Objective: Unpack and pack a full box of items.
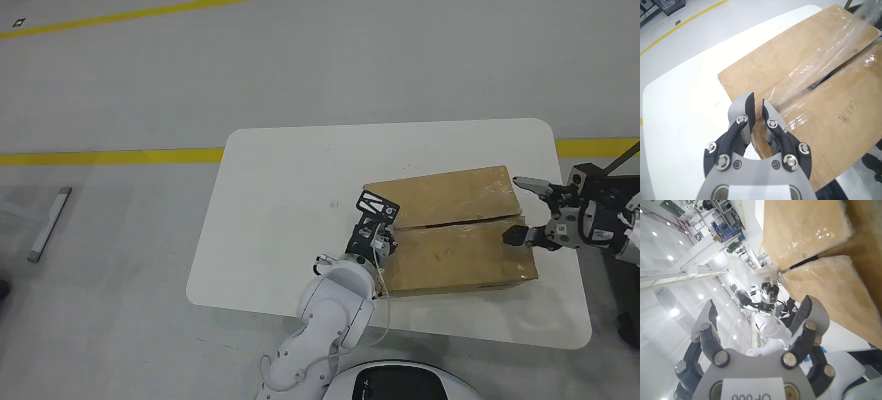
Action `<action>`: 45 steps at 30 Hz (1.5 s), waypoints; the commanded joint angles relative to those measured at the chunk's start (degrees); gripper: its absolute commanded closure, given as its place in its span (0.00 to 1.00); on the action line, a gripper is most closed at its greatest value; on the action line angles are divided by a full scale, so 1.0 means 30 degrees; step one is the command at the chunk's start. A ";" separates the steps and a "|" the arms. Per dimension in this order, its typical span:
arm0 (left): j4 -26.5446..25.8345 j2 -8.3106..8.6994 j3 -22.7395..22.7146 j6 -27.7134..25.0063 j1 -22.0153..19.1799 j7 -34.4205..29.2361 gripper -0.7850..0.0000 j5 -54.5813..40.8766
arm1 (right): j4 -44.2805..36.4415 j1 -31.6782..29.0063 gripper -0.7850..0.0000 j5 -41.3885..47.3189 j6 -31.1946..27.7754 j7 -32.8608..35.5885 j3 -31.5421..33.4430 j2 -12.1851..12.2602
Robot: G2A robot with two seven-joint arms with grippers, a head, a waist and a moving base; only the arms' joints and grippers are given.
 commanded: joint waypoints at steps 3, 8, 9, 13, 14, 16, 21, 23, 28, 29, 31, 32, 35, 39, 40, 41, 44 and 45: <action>-0.0003 -0.0025 0.0004 -0.0056 0.0017 0.0043 0.83 0.0025 | -0.0195 -0.0761 0.00 -0.0094 -0.0391 -0.0079 0.1219 0.0079; -0.0099 -0.0066 0.0061 -0.0106 0.0078 0.0003 0.33 -0.0039 | 0.0056 -0.1481 0.00 -0.0372 -0.1328 -0.0243 0.2275 0.0128; -0.0120 -0.0072 0.0070 -0.0133 0.0102 -0.0014 0.16 -0.0062 | -0.0012 -0.1531 0.00 -0.0605 -0.1639 -0.0220 0.2352 0.0146; -0.0205 -0.0087 0.0027 -0.0166 0.0182 -0.0092 0.00 -0.0081 | 0.0253 -0.1690 0.15 -0.0945 -0.2341 -0.0049 0.2410 0.0186; -0.0244 -0.0089 0.0010 -0.0151 0.0204 -0.0108 0.00 -0.0061 | 0.0339 -0.1697 0.33 -0.0887 -0.2529 -0.0100 0.2404 0.0179; -0.0327 -0.0096 -0.0002 -0.0187 0.0256 -0.0154 0.00 -0.0085 | 0.0380 -0.1691 0.48 -0.0918 -0.2717 -0.0075 0.2201 0.0179; -0.0749 -0.0094 -0.0065 -0.0424 0.0441 -0.0414 0.00 -0.0250 | 0.0476 -0.1275 0.51 -0.1385 -0.3598 0.0111 0.1452 0.0206; -0.0993 -0.0085 -0.0130 -0.0507 0.0543 -0.0481 0.00 -0.0320 | 0.0620 -0.1099 0.54 -0.1353 -0.4129 -0.0068 0.1389 0.0192; -0.1990 -0.0005 -0.0565 -0.0745 0.1023 -0.0901 0.00 -0.0561 | 0.0382 -0.1056 0.86 -0.0956 -0.6447 -0.0406 0.1775 0.0097; -0.2265 0.0018 -0.0716 -0.0779 0.1149 -0.1032 0.00 -0.0656 | 0.0273 -0.1138 1.00 -0.0971 -0.6891 -0.0377 0.1778 0.0077; -0.2803 0.0079 -0.1051 -0.0925 0.1440 -0.1260 0.00 -0.0817 | -0.0029 -0.1278 1.00 -0.1217 -0.8258 -0.0142 0.1673 0.0033; -0.3059 0.0122 -0.1283 -0.0979 0.1632 -0.1390 0.00 -0.0857 | -0.0284 -0.1344 1.00 -0.1492 -0.8941 -0.0004 0.1539 0.0015; -0.3844 0.0278 -0.2110 -0.1223 0.2338 -0.1802 0.00 -0.1001 | -0.0870 -0.1570 1.00 -0.2534 -1.1598 0.0317 0.0854 -0.0074; -0.4809 0.0474 -0.3215 -0.1394 0.3323 -0.2209 0.00 -0.1222 | -0.0714 -0.1750 1.00 -0.3939 -1.4596 -0.0462 -0.0745 -0.0286; -0.5029 0.0523 -0.3432 -0.1546 0.3534 -0.2233 0.00 -0.1252 | -0.0603 -0.1702 1.00 -0.3486 -1.4960 -0.0633 -0.1070 -0.0355; -0.5230 0.0569 -0.3657 -0.1652 0.3735 -0.2246 0.00 -0.1265 | -0.0603 -0.1702 1.00 -0.3486 -1.4960 -0.0633 -0.1070 -0.0355; -0.5828 0.0691 -0.4195 -0.1878 0.4224 -0.2188 0.00 -0.1170 | -0.0603 -0.1702 1.00 -0.3486 -1.4960 -0.0633 -0.1070 -0.0355; -0.6016 0.0726 -0.4364 -0.1854 0.4377 -0.2096 0.00 -0.1080 | -0.0603 -0.1702 1.00 -0.3486 -1.4960 -0.0633 -0.1070 -0.0355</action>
